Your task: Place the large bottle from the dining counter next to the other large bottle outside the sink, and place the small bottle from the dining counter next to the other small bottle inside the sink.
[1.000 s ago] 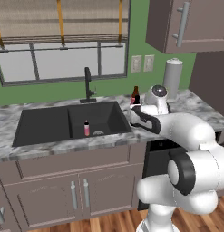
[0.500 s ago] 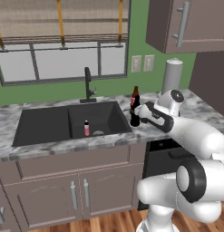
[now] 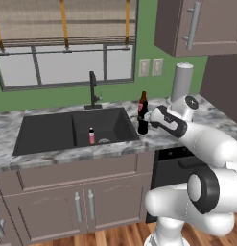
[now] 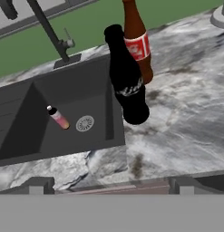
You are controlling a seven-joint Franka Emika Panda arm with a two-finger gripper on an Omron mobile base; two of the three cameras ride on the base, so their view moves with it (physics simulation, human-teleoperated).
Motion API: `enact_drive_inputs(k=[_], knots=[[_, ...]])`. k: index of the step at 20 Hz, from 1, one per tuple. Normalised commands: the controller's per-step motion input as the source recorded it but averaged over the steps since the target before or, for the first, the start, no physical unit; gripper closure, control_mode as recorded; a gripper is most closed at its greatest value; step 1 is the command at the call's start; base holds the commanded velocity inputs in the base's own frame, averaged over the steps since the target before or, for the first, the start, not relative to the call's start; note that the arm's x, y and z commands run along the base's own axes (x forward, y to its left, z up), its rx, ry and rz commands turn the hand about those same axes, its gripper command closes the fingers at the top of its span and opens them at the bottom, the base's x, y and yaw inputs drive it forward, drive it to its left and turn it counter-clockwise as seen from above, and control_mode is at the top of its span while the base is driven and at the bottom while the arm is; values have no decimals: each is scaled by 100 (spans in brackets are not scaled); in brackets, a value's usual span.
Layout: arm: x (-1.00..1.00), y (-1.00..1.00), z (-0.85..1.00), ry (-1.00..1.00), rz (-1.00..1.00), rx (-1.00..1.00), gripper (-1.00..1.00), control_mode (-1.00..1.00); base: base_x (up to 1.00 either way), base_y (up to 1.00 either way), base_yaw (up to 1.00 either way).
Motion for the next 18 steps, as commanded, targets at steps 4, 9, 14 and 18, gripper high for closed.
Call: enact_drive_inputs(k=[4, 9, 14, 18], knots=[[0, 0, 0, 0, 0, 0, -100, 100, -25, 0, 0], [0, 0, 0, 0, 0, 0, -100, 100, -59, 0, 0], [0, 0, 0, 0, 0, 0, -100, 100, -66, -2, -1], [0, 0, 0, 0, 0, 0, -100, 100, -21, -10, -24]])
